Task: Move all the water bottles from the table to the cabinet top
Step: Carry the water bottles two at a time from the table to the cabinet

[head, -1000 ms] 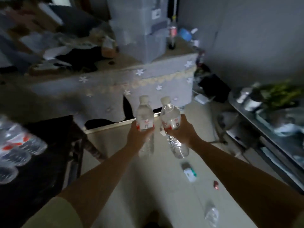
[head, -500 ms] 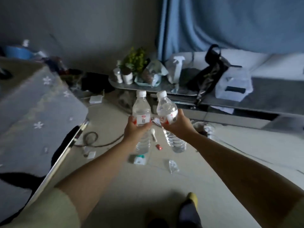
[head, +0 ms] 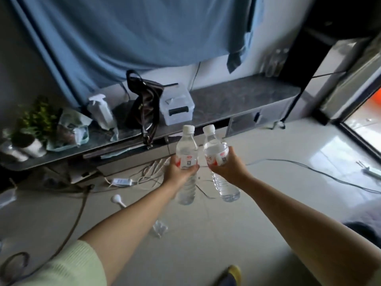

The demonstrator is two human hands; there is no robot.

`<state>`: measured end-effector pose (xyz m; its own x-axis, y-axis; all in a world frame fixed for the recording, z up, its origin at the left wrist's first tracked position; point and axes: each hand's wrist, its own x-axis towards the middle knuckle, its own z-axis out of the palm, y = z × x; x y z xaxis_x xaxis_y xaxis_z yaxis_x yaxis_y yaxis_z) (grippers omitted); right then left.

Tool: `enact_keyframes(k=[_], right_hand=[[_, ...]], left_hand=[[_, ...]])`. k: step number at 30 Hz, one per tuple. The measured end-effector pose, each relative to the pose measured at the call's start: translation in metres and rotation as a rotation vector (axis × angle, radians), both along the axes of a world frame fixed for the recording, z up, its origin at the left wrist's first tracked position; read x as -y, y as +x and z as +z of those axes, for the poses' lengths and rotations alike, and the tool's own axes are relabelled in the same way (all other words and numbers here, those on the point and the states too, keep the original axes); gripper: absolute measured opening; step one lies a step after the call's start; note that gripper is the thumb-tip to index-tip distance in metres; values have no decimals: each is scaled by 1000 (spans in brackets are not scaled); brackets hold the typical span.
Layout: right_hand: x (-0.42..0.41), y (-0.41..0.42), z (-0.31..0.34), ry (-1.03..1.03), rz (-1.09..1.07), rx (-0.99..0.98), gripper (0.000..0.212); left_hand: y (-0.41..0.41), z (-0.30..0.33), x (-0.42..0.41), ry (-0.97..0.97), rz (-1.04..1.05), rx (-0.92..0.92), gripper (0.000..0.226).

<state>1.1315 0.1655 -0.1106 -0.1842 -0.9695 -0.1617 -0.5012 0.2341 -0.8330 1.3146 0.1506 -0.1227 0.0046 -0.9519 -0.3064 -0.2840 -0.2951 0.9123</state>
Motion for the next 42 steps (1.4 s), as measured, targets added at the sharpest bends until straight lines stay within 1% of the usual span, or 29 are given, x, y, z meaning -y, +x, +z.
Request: enact_keyframes(k=[4,9,15,20,25,28,29,33,34,38,42], right_hand=[[11,-79,2,2,-46,-9,56],[33,-165,11,-1,-126,-47,52],[75,-221,8,5,-187,-49,53],[138,-260,10,-12,-227,-66,52],[203,-302,18,-48,-327,-17,48],[235,-330,20,-45,-344,-27,50],[246,-341,21,-52,-358,-21,52],[283,-385,20,-61,-390,6,52],[294,-400,18,-62,-393,6,51],[331,-448,13,-13,-339,13,52],[383,-527,6,12,-301,41,53]], left_hand=[[-77,-7,23,25,-45,-8,53],[-163,-3,55,43,-71,-8,58],[-225,-4,108,35,-139,-5,55],[-272,-1,180,14,-198,-20,55],[-316,7,259,1,-277,-47,43],[-346,9,300,-1,-309,-57,52],[-358,9,312,1,-307,-56,52],[-401,8,353,2,-329,-36,37],[-415,5,363,2,-337,-43,37],[-461,-2,399,16,-337,-30,54],[-536,-10,447,33,-265,-57,46]])
